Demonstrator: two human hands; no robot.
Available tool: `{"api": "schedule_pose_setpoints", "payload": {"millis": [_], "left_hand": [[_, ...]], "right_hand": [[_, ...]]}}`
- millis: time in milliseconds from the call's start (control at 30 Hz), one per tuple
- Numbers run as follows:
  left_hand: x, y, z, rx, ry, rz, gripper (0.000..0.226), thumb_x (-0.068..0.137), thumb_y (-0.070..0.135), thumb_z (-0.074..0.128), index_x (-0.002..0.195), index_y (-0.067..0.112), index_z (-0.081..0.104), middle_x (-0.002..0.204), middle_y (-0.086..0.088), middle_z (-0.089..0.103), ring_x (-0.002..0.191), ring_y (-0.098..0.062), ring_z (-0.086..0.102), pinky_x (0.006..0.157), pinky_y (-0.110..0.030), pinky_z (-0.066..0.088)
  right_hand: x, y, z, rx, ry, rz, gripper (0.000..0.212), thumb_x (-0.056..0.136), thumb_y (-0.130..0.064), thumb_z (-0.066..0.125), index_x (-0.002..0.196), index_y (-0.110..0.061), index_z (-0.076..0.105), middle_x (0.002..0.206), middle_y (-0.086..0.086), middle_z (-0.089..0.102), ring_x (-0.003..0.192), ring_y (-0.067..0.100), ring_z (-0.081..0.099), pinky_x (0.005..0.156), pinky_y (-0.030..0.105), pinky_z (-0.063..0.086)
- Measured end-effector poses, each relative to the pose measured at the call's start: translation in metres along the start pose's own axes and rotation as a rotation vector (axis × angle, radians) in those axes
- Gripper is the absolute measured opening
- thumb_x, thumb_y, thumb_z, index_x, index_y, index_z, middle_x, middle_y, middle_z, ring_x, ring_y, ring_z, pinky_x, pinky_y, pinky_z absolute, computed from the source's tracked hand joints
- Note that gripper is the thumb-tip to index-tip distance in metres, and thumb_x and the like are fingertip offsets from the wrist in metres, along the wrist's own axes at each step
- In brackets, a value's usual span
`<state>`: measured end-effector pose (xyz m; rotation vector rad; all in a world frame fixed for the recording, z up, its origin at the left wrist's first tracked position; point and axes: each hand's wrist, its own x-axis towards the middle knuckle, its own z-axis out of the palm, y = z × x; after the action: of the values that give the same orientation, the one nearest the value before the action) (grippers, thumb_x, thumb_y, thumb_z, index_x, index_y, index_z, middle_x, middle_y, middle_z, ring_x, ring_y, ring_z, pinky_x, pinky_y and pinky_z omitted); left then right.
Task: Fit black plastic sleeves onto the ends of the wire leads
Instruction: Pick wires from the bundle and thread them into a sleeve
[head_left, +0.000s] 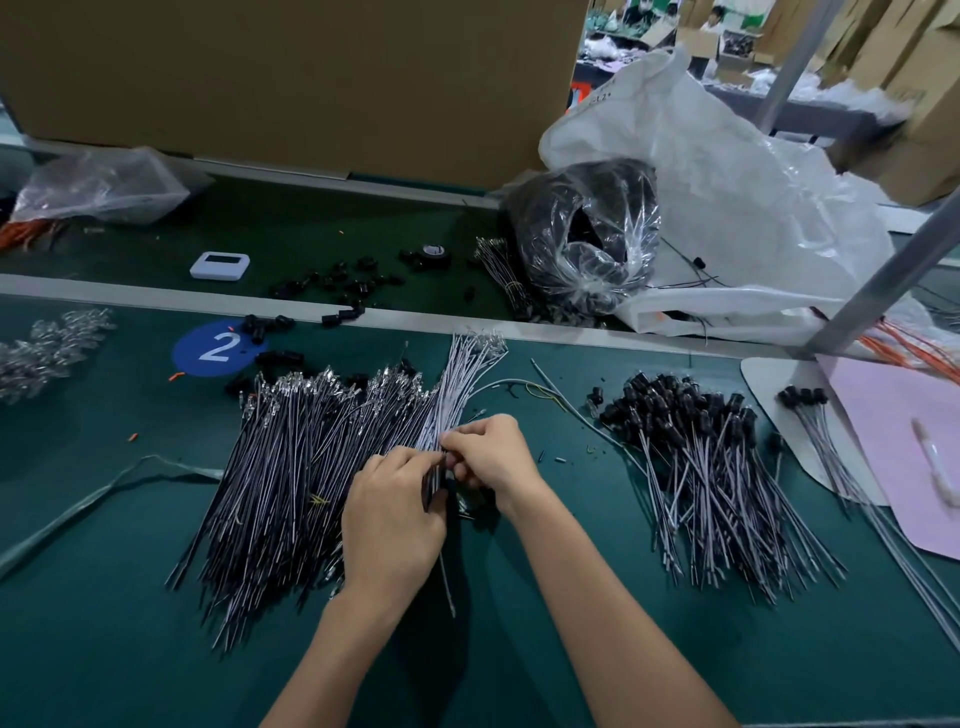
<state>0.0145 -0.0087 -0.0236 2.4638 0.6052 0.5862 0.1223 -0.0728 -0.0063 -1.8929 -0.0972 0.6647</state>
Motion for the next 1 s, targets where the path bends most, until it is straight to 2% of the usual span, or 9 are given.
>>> {"api": "schedule_pose_setpoints", "payload": {"millis": [67,167,233,300,367,467,633,833,1000], "left_hand": [[0.0,-0.002,0.0,-0.014,-0.001,0.0,0.033,0.082,0.012,0.073,0.114,0.018,0.072,0.102,0.003,0.067,0.091,-0.021,0.056,0.082,-0.033,0.044],[0.001,-0.004,0.0,-0.02,0.0,0.0,0.028,0.081,0.011,0.074,0.108,0.017,0.075,0.1,0.003,0.066,0.09,-0.02,0.056,0.08,-0.032,0.044],[0.002,-0.005,0.002,-0.029,-0.005,-0.001,0.024,0.079,0.01,0.075,0.102,0.015,0.077,0.098,0.002,0.066,0.088,-0.021,0.056,0.08,-0.035,0.047],[0.002,-0.006,0.003,-0.039,-0.012,-0.01,0.024,0.077,0.009,0.076,0.1,0.013,0.077,0.097,0.001,0.065,0.088,-0.022,0.056,0.08,-0.037,0.048],[0.003,-0.007,0.004,-0.052,-0.02,-0.023,0.025,0.075,0.008,0.077,0.1,0.013,0.077,0.098,0.001,0.065,0.089,-0.022,0.055,0.081,-0.036,0.047],[0.005,-0.009,0.004,-0.073,-0.036,-0.028,0.027,0.075,0.007,0.077,0.101,0.013,0.076,0.1,0.002,0.064,0.092,-0.021,0.055,0.082,-0.034,0.045],[0.006,-0.012,0.002,-0.135,-0.035,-0.039,0.026,0.075,0.005,0.075,0.099,0.014,0.077,0.099,0.003,0.063,0.094,-0.019,0.056,0.082,-0.027,0.042],[0.007,-0.015,0.004,-0.136,-0.024,-0.035,0.025,0.075,0.005,0.076,0.098,0.015,0.077,0.099,0.004,0.064,0.091,-0.015,0.053,0.079,-0.021,0.033],[0.008,-0.015,0.005,-0.156,-0.027,-0.019,0.023,0.076,0.005,0.075,0.096,0.016,0.078,0.098,0.006,0.063,0.091,-0.012,0.052,0.08,-0.019,0.032]], "right_hand": [[0.0,-0.001,-0.001,-0.047,0.015,-0.05,0.015,0.089,-0.008,0.061,0.076,-0.012,0.068,0.061,0.001,0.062,0.043,0.006,0.051,0.044,0.019,0.043],[0.001,0.003,-0.001,-0.262,0.132,-0.174,0.012,0.086,-0.014,0.064,0.081,-0.022,0.071,0.084,-0.002,0.071,0.078,0.012,0.065,0.073,0.027,0.053],[0.001,0.005,0.0,-0.409,0.228,-0.211,0.009,0.086,-0.02,0.065,0.091,-0.02,0.071,0.093,-0.001,0.072,0.092,0.017,0.065,0.077,0.026,0.049],[0.002,0.006,0.002,-0.529,0.294,-0.206,0.017,0.087,-0.029,0.065,0.099,-0.018,0.069,0.099,0.002,0.071,0.097,0.022,0.063,0.076,0.027,0.045],[0.002,0.005,0.003,-0.598,0.306,-0.196,0.021,0.088,-0.033,0.063,0.101,-0.017,0.067,0.102,0.004,0.07,0.098,0.028,0.062,0.075,0.03,0.045],[0.003,0.0,0.004,-0.623,0.284,-0.179,0.016,0.088,-0.025,0.062,0.097,-0.014,0.07,0.101,0.007,0.069,0.097,0.032,0.062,0.07,0.03,0.041],[0.004,-0.002,-0.002,-0.541,0.224,-0.118,0.018,0.079,-0.013,0.058,0.083,-0.016,0.075,0.091,0.007,0.072,0.086,0.027,0.063,0.067,0.029,0.047],[0.004,0.0,-0.004,-0.547,0.208,-0.109,0.015,0.082,-0.021,0.062,0.089,-0.019,0.075,0.099,0.006,0.071,0.096,0.027,0.064,0.075,0.03,0.051],[0.003,0.0,-0.008,-0.556,0.221,-0.105,0.013,0.079,-0.017,0.061,0.08,-0.012,0.074,0.087,0.008,0.07,0.086,0.027,0.064,0.07,0.034,0.055]]}}
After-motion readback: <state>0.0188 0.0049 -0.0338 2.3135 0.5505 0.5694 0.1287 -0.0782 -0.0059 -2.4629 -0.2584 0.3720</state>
